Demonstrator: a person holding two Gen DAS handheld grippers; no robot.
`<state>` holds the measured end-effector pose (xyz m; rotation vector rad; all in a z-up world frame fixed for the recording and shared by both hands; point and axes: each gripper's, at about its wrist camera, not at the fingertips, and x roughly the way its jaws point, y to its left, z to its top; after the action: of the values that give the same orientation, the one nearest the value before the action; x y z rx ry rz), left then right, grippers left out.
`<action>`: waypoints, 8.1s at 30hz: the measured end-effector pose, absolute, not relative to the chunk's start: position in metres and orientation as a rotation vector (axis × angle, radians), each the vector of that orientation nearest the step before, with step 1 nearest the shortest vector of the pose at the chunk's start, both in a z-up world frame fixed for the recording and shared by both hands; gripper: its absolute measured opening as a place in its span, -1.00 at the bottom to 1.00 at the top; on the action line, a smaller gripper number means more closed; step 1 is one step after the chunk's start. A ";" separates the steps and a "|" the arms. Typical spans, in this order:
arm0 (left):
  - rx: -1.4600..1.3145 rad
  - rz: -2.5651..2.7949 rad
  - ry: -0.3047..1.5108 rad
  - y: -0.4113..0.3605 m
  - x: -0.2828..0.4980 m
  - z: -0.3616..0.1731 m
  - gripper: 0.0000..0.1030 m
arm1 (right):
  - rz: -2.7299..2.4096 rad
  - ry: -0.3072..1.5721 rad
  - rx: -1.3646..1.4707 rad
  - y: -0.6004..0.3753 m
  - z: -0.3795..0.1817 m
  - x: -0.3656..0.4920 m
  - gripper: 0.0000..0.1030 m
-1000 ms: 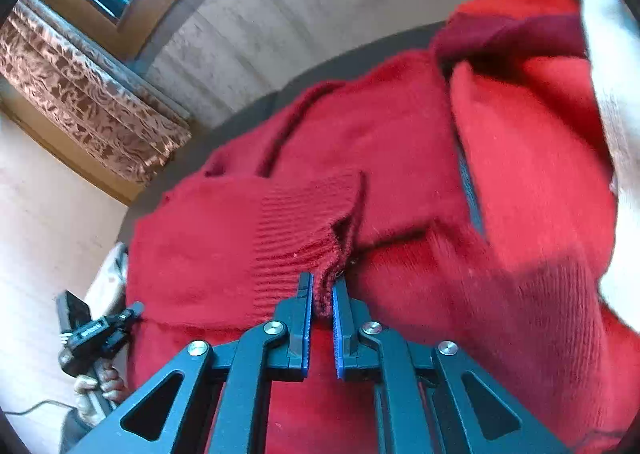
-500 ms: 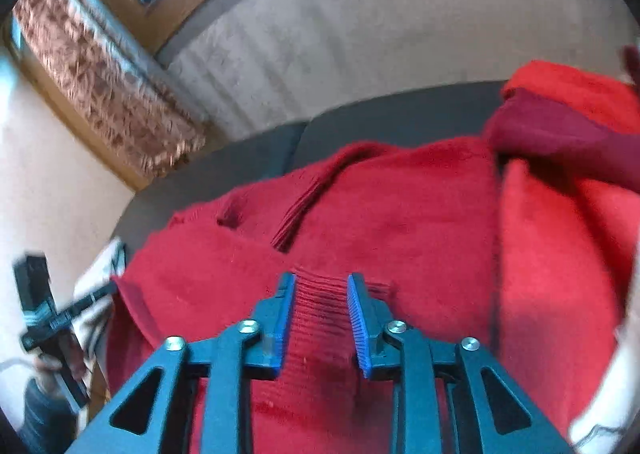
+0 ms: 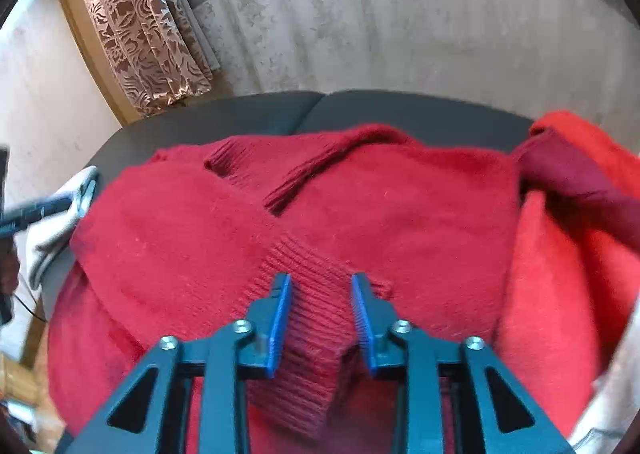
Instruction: Fold clothes
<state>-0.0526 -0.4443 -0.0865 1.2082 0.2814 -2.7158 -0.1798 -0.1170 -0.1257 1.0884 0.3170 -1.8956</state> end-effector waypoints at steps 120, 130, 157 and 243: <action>0.841 -2.265 0.667 -0.478 0.070 -0.186 -0.77 | -1.770 0.314 0.896 -0.227 -0.086 -0.083 0.40; 0.794 -2.262 0.626 -0.473 0.084 -0.189 -0.71 | -1.460 0.699 0.901 -0.437 -0.121 -0.021 0.17; 0.643 -2.185 0.669 -0.468 0.106 -0.144 -0.67 | -1.886 0.157 0.985 -0.241 -0.115 -0.129 -0.39; 1.213 -2.512 1.000 -0.389 0.227 -0.226 -0.76 | -1.779 -0.103 1.192 0.081 -0.162 -0.003 -0.51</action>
<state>0.2270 -0.3886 -0.2260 1.2126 1.0004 -2.5123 -0.0033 0.0811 -0.1620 1.1925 -0.1032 -1.7792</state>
